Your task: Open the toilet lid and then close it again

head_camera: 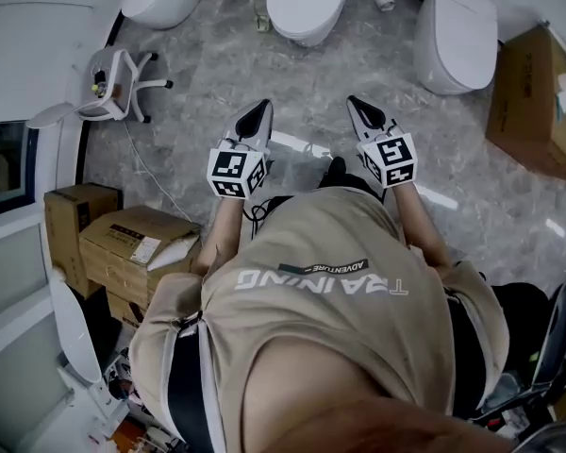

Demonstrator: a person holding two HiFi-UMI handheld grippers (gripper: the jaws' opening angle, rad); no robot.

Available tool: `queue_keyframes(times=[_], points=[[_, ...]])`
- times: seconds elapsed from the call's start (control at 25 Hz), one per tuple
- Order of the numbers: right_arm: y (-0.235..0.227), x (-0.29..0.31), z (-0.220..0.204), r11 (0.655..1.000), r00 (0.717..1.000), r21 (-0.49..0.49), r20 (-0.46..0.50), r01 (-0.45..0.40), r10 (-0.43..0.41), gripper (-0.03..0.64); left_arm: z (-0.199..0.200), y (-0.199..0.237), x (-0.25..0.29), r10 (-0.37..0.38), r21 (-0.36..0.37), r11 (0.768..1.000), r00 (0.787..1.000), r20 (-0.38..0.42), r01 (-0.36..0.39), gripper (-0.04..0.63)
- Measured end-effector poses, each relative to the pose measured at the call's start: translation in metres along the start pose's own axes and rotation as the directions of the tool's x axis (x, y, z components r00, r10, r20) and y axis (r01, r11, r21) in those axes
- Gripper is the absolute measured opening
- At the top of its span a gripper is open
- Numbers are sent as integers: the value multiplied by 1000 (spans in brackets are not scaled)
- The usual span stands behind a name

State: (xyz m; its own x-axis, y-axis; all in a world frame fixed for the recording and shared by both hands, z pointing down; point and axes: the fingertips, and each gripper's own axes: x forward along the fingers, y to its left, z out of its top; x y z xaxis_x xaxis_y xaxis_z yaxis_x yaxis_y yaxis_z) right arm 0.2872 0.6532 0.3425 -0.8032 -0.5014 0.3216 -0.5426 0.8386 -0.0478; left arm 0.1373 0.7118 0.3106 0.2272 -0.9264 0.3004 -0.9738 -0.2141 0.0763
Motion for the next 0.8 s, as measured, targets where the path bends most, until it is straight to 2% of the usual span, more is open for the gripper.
queue_keyframes(times=[0.2, 0.36, 0.56, 0.68, 0.8], points=[[-44, 15, -16, 999, 1000, 43, -29, -6, 8, 12, 10, 6, 44, 36, 14, 999, 999, -1, -36, 0], [-68, 30, -20, 993, 998, 113, -54, -18, 24, 12, 12, 19, 66, 67, -53, 996, 998, -20, -68, 0], [-70, 66, -14, 992, 994, 95, -65, -81, 88, 13, 7, 37, 79, 73, -38, 996, 995, -63, -75, 0], [-63, 84, -21, 991, 993, 109, -85, -76, 86, 13, -11, 51, 86, 64, -66, 995, 993, -96, -71, 0], [-56, 101, -18, 993, 993, 103, -98, -63, 73, 12, -10, 70, 98, 47, -79, 995, 996, -79, -53, 0]])
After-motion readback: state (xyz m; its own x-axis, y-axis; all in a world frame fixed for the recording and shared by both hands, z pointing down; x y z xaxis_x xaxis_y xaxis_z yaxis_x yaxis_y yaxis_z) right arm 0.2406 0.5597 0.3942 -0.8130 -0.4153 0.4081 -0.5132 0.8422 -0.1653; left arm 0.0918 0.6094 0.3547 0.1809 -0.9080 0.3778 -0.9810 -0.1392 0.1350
